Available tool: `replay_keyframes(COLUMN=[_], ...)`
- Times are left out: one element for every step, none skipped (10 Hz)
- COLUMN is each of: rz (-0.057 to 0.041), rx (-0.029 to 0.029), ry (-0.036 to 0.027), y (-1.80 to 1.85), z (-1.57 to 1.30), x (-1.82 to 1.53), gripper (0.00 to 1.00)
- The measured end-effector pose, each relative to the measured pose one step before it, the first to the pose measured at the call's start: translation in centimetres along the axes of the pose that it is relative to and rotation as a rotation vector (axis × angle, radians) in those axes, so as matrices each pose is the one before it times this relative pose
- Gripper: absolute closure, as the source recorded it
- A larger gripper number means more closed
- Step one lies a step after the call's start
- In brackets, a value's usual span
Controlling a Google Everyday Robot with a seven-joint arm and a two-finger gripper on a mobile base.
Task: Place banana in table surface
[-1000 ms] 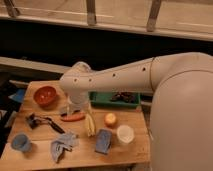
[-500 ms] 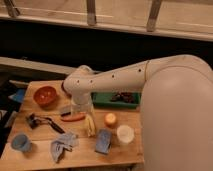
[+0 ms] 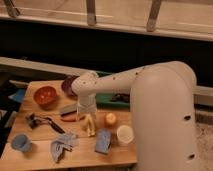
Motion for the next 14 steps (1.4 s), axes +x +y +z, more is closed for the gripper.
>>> replay_keyframes(rz=[-0.00046,-0.00108,-0.00073,0.00128,0.00371,0.00175,0.00336,0.00252,-0.00296,-0.00573,-0.00256,-0.00009,0.00075,0.00106], rx=[-0.00786,-0.00440,-0.00151,0.00013,0.00634,0.00341,0.00119,0.00040,0.00656,0.00620,0.00211,0.00179,-0.00010,-0.00148], ry=[0.02010,0.01245,0.01176,0.01805,0.02018,0.01424,0.00985,0.00308,0.00364,0.00282,-0.00241,-0.01031,-0.01345,-0.02373], y=[0.323,0.206,0.096,0.049,-0.232,-0.204,-0.346,-0.210,0.034,0.192,-0.007,-0.125,0.004,-0.018], z=[0.856,0.506,0.525,0.721,1.145,0.913,0.637,0.048,0.003,0.109,-0.123,-0.526,-0.776,-1.416], x=[-0.198,-0.034,0.009,-0.037,-0.095,-0.021,-0.038,-0.009,0.078,0.100,0.058,-0.020,0.025,0.032], gripper=[0.32,0.32,0.32,0.32,0.37,0.45,0.56,0.67,0.76,0.87,0.96,1.00,1.00,1.00])
